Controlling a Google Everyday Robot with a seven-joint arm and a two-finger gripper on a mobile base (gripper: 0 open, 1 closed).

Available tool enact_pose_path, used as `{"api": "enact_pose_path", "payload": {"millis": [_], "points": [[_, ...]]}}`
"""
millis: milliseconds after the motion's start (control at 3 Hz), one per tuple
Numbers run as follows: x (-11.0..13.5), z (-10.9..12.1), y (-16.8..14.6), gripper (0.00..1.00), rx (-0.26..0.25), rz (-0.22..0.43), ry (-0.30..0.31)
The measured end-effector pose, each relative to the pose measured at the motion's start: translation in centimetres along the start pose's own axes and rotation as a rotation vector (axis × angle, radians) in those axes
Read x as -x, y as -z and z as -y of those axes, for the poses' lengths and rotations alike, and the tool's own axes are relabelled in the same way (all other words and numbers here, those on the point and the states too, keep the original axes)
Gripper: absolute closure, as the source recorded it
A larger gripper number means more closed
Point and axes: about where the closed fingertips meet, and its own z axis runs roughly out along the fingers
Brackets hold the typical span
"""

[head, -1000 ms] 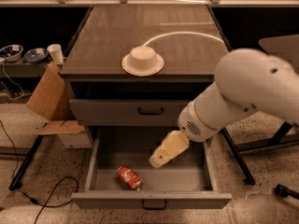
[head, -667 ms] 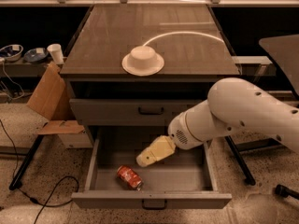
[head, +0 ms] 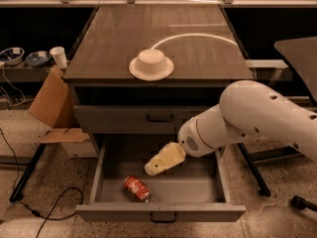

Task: Pick coke can from middle drawer and place on counter

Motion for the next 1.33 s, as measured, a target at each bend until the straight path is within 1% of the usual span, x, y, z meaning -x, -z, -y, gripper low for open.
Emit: {"api": "enact_pose_path", "payload": {"millis": [333,667,1000,1333], "points": [[0.3,-0.3,0.7,0.00,-0.017,0.017,0.007],[0.6,-0.4,0.3,0.00,-0.053,0.034,-0.015],[-0.5,0.1,-4.8,0.00,-0.083,0.015,-0.061],[-0.7,1.5,-11.0,0.00,-0.118,0.005,-0.080]]}}
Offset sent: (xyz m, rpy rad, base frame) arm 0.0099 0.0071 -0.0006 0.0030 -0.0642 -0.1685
